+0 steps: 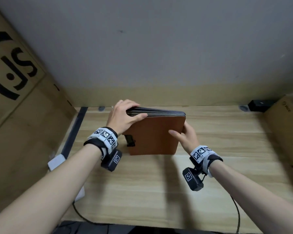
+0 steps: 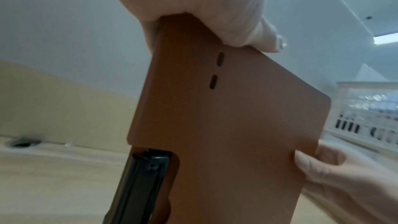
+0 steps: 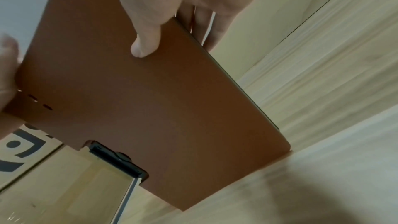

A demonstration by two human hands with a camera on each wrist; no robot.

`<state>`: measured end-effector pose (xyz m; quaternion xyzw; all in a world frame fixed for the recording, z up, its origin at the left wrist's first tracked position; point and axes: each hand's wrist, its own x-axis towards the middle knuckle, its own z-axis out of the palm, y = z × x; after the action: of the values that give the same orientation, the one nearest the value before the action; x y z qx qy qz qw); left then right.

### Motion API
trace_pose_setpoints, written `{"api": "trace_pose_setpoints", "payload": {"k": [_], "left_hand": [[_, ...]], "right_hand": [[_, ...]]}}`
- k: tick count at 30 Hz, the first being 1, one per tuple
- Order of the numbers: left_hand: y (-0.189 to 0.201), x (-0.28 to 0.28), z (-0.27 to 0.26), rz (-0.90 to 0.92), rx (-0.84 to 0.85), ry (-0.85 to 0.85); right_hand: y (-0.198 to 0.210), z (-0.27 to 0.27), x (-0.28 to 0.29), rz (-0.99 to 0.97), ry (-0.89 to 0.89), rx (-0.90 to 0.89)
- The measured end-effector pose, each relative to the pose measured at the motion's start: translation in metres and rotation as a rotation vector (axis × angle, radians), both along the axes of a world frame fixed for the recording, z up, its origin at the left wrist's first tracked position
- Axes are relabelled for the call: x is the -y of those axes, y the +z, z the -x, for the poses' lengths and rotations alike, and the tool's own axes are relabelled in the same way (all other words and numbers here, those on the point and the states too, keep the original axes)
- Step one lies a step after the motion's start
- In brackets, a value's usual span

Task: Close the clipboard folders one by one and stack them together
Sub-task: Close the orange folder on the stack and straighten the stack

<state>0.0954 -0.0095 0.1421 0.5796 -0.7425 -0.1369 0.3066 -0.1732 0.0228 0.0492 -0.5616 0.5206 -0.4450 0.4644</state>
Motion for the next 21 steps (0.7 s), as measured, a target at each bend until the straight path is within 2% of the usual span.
{"api": "trace_pose_setpoints", "payload": {"k": [2, 4, 6, 8, 11, 15, 21], "left_hand": [[0.000, -0.006, -0.007, -0.019, -0.179, 0.013], [-0.009, -0.017, -0.016, -0.095, -0.346, 0.094], [-0.026, -0.029, -0.022, -0.242, -0.391, 0.170], [-0.049, -0.037, -0.025, -0.408, -0.386, 0.194], [-0.076, -0.035, -0.027, -0.519, -0.346, 0.217], [-0.098, -0.024, -0.031, -0.573, -0.318, 0.204], [-0.116, 0.005, -0.045, -0.607, -0.169, 0.100]], "right_hand": [[-0.010, 0.002, 0.003, -0.003, 0.005, -0.005], [-0.019, 0.003, 0.004, -0.007, 0.015, 0.009], [-0.025, 0.003, 0.004, -0.013, 0.029, 0.014], [-0.029, 0.005, 0.005, -0.037, 0.037, 0.045], [-0.032, 0.006, 0.006, -0.071, 0.035, 0.051], [-0.038, 0.007, 0.008, -0.103, 0.017, 0.013], [-0.042, 0.003, 0.017, -0.109, -0.053, -0.079]]}}
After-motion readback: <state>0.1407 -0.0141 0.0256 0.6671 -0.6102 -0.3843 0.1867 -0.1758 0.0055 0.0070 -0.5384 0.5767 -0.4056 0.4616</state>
